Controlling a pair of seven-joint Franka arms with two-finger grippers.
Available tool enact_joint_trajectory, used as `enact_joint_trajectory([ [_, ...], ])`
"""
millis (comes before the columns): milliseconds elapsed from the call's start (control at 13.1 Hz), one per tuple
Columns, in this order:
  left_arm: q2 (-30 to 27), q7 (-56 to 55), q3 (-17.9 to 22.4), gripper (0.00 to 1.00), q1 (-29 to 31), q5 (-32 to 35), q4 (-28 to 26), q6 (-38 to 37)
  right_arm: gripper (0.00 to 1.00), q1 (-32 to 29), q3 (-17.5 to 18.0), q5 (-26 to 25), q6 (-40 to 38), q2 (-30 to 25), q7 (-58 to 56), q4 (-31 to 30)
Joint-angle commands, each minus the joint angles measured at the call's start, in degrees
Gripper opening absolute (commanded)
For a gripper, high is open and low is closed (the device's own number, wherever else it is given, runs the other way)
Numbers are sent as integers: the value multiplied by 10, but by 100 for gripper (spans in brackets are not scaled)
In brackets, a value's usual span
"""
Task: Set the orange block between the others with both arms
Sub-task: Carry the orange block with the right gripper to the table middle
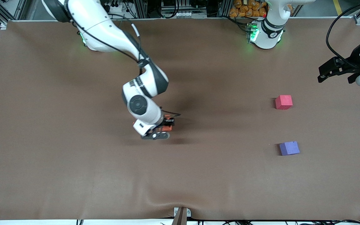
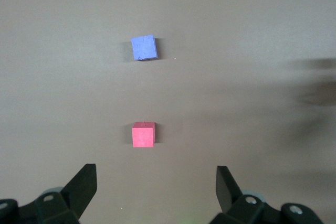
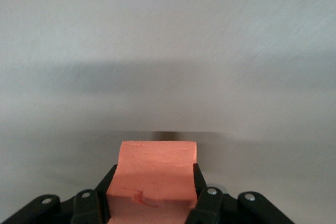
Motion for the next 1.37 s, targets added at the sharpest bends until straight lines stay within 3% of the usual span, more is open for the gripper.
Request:
enact_joint_trajectory([
  [0,-4,4,-2,100,3,1,0,-7,53,23,-7,10,9,11,58,2],
  [305,-4,2,-2,100,3,0,0,-7,60,30,-5,49,40,18,58,2],
  [381,-3,0,-2,100,3,-3,0,-7,70,30,-5,54,40,18,58,2],
  [457,-2,-2,-1,100,3,-5,0,-6,90,30,-5,54,40,17,58,2],
  [533,4,-2,0,100,4,-9,0,-6,100,28,-5,52,40,16,53,2],
  [762,29,-2,-2,100,-7,-14,-2,-6,100,15,-6,47,39,4,19,4],
  [914,75,-8,-3,100,-9,-54,0,-4,100,-7,-4,49,22,-25,9,3],
  [1143,173,-11,-2,100,-48,-61,32,22,100,-46,-3,22,-75,-100,9,0],
  [1295,224,-56,-3,100,-106,-66,37,105,100,-89,16,-28,-146,-153,9,0],
])
